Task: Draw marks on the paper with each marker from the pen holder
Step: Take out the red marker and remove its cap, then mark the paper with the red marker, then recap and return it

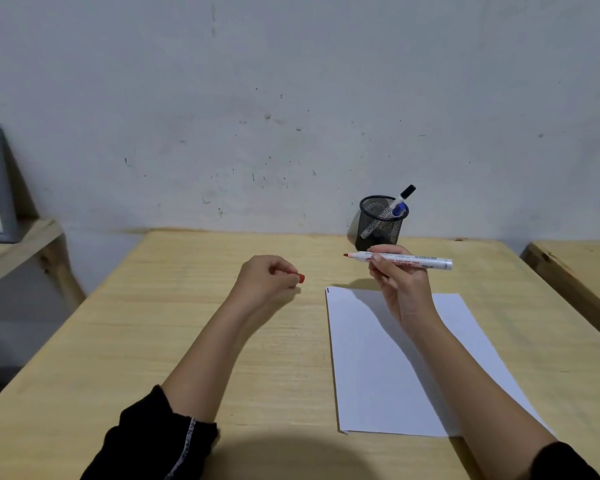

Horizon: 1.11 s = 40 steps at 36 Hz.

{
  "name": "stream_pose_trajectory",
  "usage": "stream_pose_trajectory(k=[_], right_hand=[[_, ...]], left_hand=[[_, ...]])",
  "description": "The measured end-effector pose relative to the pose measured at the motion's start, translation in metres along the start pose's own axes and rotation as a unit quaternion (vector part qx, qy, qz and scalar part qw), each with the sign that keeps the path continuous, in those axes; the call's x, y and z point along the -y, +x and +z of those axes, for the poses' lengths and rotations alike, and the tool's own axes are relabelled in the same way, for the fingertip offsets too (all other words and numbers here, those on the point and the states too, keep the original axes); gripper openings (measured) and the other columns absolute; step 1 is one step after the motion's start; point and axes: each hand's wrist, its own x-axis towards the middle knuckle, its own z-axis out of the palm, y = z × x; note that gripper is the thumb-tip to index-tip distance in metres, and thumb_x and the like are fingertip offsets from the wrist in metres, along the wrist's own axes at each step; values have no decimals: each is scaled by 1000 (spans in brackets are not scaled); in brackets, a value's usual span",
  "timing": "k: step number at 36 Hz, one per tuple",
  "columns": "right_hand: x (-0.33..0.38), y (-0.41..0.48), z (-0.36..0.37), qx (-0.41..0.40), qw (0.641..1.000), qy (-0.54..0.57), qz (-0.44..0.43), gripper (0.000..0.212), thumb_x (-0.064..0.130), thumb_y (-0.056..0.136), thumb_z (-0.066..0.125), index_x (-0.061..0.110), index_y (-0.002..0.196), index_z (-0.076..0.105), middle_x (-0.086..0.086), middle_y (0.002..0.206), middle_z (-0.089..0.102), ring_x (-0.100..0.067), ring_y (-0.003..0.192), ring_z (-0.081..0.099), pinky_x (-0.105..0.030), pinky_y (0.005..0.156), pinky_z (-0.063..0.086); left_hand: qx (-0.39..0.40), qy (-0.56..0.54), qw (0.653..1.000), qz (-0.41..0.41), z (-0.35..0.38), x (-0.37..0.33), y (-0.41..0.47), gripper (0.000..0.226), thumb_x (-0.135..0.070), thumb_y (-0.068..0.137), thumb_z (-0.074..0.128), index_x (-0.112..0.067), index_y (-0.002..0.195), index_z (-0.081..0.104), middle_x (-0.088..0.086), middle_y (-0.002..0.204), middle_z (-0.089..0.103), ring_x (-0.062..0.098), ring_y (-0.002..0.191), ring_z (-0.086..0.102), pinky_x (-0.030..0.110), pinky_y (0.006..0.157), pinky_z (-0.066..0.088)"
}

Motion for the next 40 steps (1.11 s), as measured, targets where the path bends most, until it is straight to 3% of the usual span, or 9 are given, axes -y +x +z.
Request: stream_pose_trajectory(k=[8, 15, 18, 20, 23, 26, 30, 36, 40], right_hand=[[0, -3, -1, -11, 1000, -20, 13, 14, -5, 85, 57, 8, 83, 63, 6, 66, 68, -4, 64, 59, -12, 62, 50], [-1, -4, -4, -19, 999, -18, 25, 15, -3, 85, 58, 10, 82, 65, 5, 68, 67, -6, 66, 60, -12, 65, 51], [-1, -5, -5, -26, 999, -7, 26, 15, -3, 86, 57, 9, 81, 65, 4, 65, 65, -6, 64, 59, -12, 62, 51], [-1, -5, -4, -33, 999, 11, 25, 15, -2, 87, 56, 8, 81, 65, 2, 64, 65, -7, 62, 60, -13, 61, 51], [-2, -3, -4, -38, 998, 37, 23, 12, 0, 90, 54, 6, 83, 62, -5, 71, 66, -11, 63, 61, -16, 62, 53], [-4, 2, -1, -48, 998, 20, 18, 9, 1, 88, 57, 6, 83, 61, -10, 77, 65, -12, 64, 62, -16, 65, 54], [-8, 9, 7, -62, 995, -69, 20, 13, 1, 80, 68, 10, 81, 59, -5, 74, 64, -10, 65, 63, -17, 66, 53], [-24, 16, 20, -123, 981, -137, 61, 7, 0, 80, 64, 2, 77, 58, -6, 60, 55, -5, 45, 52, -15, 48, 45], [-35, 11, 32, -137, 980, -115, 90, 7, -1, 78, 59, 2, 82, 55, -5, 55, 54, -10, 45, 47, -16, 45, 41]], left_hand=[[52, 252, 966, 26, 11, 0, 8, 8, -9, 74, 63, -5, 78, 69, -4, 65, 53, 11, 57, 46, 23, 55, 37], [72, 235, 969, 34, 17, 5, 8, 8, -16, 78, 66, -10, 82, 69, -3, 71, 54, 12, 65, 49, 21, 60, 39], [56, 223, 972, 57, 17, 8, 5, 30, -27, 80, 70, -7, 102, 64, 0, 90, 52, 12, 80, 50, 19, 66, 38], [13, 188, 979, 73, 17, 5, -3, 49, -32, 83, 69, -8, 123, 54, -3, 111, 43, 8, 96, 47, 6, 68, 37], [-47, 138, 982, 120, 18, -3, -22, 46, -33, 86, 65, -12, 126, 52, -10, 118, 43, 1, 96, 48, -7, 65, 33], [-9, 195, 963, 185, 25, -4, -41, 37, -39, 88, 59, -21, 120, 57, -16, 116, 49, -6, 92, 51, 1, 74, 36], [95, 299, 923, 224, 38, 5, -54, 41, -43, 91, 51, -21, 125, 56, -11, 136, 50, 3, 124, 44, 23, 99, 39], [164, 352, 901, 190, 42, 11, -54, 47, -44, 94, 45, -13, 129, 51, -6, 151, 36, 9, 135, 36, 26, 100, 36], [183, 356, 901, 165, 44, 13, -51, 48, -44, 94, 44, -15, 132, 48, -7, 155, 29, 9, 139, 31, 30, 103, 37]])
